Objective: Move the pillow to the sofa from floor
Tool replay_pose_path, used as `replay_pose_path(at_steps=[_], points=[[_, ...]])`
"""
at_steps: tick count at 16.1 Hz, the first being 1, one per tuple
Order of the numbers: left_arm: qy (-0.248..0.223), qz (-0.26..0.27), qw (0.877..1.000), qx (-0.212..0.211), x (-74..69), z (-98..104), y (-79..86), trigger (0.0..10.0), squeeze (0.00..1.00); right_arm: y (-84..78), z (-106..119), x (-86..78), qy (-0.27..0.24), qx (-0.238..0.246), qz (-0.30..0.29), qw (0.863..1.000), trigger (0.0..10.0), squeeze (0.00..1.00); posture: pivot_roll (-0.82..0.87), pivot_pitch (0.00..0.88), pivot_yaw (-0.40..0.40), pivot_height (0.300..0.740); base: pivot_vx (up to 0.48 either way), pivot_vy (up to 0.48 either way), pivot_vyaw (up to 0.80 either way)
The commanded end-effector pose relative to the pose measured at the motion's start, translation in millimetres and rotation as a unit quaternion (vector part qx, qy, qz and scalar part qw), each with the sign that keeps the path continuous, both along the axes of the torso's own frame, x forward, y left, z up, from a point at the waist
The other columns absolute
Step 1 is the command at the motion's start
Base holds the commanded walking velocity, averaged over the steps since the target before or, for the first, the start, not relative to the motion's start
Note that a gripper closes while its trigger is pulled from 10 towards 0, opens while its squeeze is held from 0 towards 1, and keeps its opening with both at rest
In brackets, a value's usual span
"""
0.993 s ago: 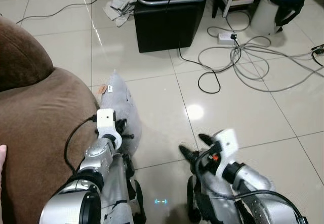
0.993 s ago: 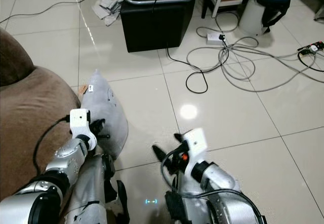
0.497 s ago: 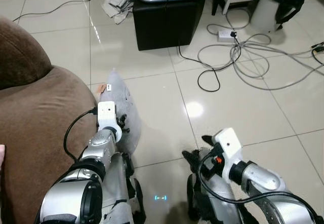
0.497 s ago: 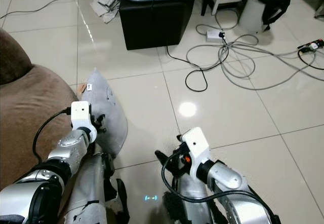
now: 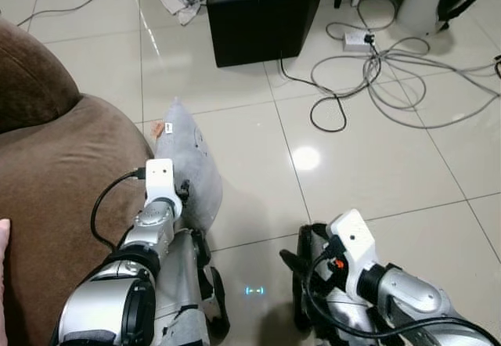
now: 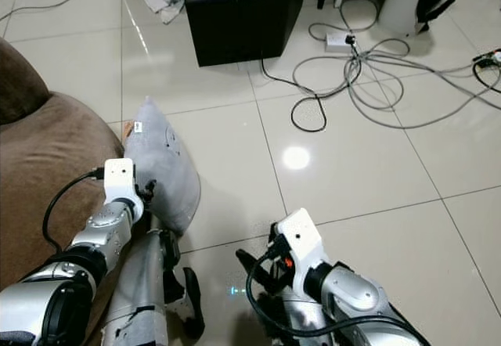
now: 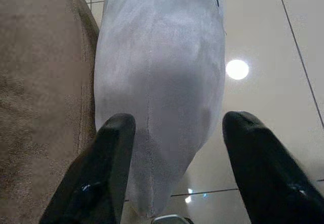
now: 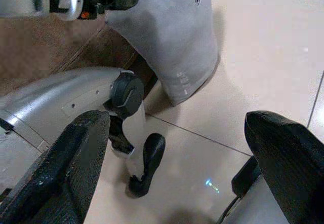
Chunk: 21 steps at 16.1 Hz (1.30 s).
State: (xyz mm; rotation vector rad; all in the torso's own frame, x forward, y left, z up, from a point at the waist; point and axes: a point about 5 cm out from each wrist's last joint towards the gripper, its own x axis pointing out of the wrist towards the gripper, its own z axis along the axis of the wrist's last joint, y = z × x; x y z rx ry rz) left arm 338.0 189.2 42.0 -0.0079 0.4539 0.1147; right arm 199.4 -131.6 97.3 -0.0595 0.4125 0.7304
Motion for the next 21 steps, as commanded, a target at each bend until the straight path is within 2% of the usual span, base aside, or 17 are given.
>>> replay_pose_path(at_steps=[1, 4, 8, 12, 13, 16, 17, 21], points=[[0.015, -0.001, 1.0, 0.009, -3.7, -5.4, 0.5, 10.0, 1.0, 3.8, 0.7, -7.6, 0.011, 0.005, 0.018, 1.0, 10.0, 0.0, -0.19, 0.335, 0.043, 0.573, 0.0, 0.0, 0.0], [0.012, -0.009, 0.999, 0.03, -4.0, -5.2, 1.3, 10.0, 1.0, 6.4, 5.7, -11.4, 0.009, 0.006, 0.029, 1.0, 10.0, 0.0, -0.21, 0.347, 0.04, 0.573, 0.0, 0.0, 0.0], [-0.009, 0.009, 0.997, 0.081, -2.6, 0.6, 11.4, 10.0, 1.0, 11.4, 21.4, -24.5, 0.008, 0.009, 0.044, 0.999, 10.0, 0.0, -0.24, 0.374, 0.016, 0.573, 0.0, 0.0, 0.0], [-0.003, 0.022, 0.999, 0.046, -4.4, -2.9, 8.9, 10.0, 1.0, 13.9, 33.7, -40.8, 0.006, 0.012, 0.049, 0.999, 10.0, 0.0, -0.25, 0.386, 0.0, 0.573, 0.0, 0.0, 0.0], [0.0, 0.023, 0.998, 0.051, -5.5, -4.3, 8.4, 10.0, 0.0, 14.5, 37.5, -45.0, 0.0, 0.015, 0.047, 0.999, 10.0, 0.0, -0.25, 0.387, 0.001, 0.573, 0.0, 0.0, 0.0], [-0.004, 0.044, 0.996, 0.083, -7.9, -4.7, 15.4, 10.0, 0.0, 14.0, 43.6, -53.5, -0.007, 0.016, 0.022, 1.0, 10.0, 0.0, -0.26, 0.386, -0.005, 0.573, 0.0, 0.0, 0.0], [-0.026, 0.061, 0.992, 0.104, -7.0, 0.5, 21.6, 10.0, 0.0, 14.7, 46.6, -58.6, -0.001, 0.019, 0.022, 1.0, 10.0, 0.0, -0.27, 0.384, -0.008, 0.573, 0.0, 0.0, 0.0], [-0.012, 0.062, 0.993, 0.104, -9.3, -3.0, 23.3, 10.0, 0.0, 15.0, 49.9, -61.6, 0.003, 0.026, 0.019, 0.999, 10.0, 0.0, -0.27, 0.391, -0.012, 0.573, 0.0, 0.0, 0.0]])
